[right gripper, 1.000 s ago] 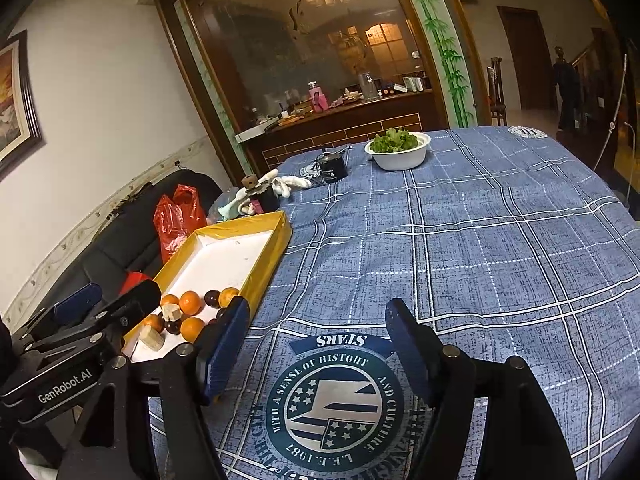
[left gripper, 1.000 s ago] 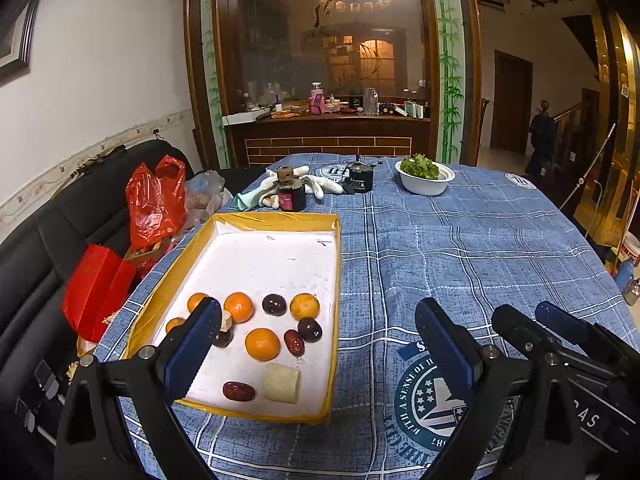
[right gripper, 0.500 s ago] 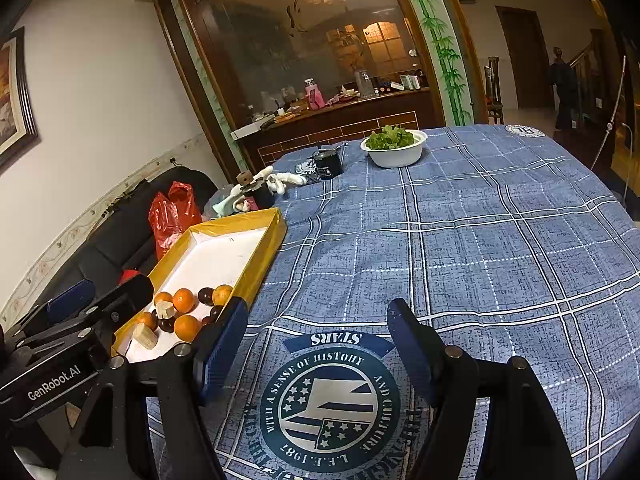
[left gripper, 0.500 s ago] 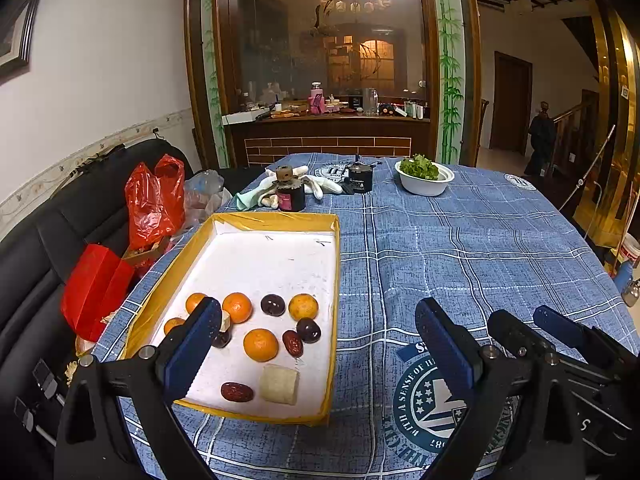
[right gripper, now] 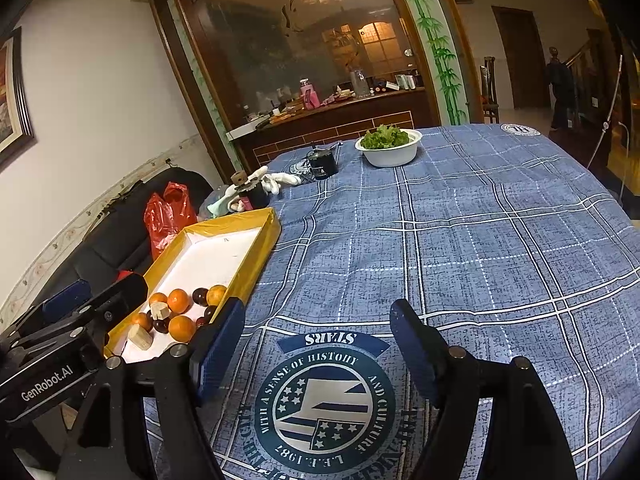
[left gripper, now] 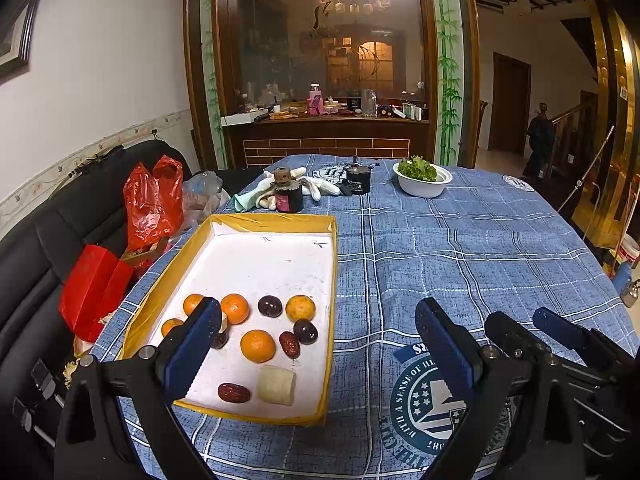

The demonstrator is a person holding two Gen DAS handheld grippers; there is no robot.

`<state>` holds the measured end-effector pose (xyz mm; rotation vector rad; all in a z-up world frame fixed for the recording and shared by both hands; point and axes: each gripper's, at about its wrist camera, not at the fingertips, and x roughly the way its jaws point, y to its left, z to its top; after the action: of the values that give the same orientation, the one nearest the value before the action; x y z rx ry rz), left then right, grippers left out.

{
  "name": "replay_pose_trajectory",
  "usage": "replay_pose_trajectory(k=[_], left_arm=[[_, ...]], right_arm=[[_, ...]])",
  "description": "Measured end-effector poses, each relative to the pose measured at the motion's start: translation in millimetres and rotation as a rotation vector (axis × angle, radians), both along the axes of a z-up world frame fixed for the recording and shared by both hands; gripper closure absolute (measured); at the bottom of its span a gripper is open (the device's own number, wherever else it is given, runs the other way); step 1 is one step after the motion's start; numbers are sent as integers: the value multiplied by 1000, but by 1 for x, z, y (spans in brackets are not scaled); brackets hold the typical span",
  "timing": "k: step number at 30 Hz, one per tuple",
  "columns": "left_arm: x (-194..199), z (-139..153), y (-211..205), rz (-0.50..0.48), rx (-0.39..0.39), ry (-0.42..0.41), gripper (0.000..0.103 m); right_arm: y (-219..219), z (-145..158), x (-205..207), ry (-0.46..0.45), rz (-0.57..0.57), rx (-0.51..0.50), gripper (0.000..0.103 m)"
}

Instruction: Organize fruits

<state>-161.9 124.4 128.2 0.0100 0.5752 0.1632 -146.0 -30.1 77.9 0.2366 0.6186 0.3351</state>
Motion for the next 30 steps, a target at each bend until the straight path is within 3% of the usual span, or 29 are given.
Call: replay_pose_trajectory(k=[7, 14, 24, 27, 30], left_arm=[[-8, 10, 8, 24, 9, -40, 6], [-29, 34, 22, 101, 38, -162, 3], [-67, 64, 20, 304, 220, -416, 0], [-64, 63, 17, 342, 251, -401, 0], [-57, 58, 14, 323, 235, -362, 0]], right_arm=[[2, -3, 2, -5, -16, 9, 20], [9, -11, 14, 6, -4, 42, 20], [34, 6, 17, -90, 79, 17, 19], [41, 14, 11, -140, 103, 4, 16], [45, 17, 2, -180, 122, -24, 13]])
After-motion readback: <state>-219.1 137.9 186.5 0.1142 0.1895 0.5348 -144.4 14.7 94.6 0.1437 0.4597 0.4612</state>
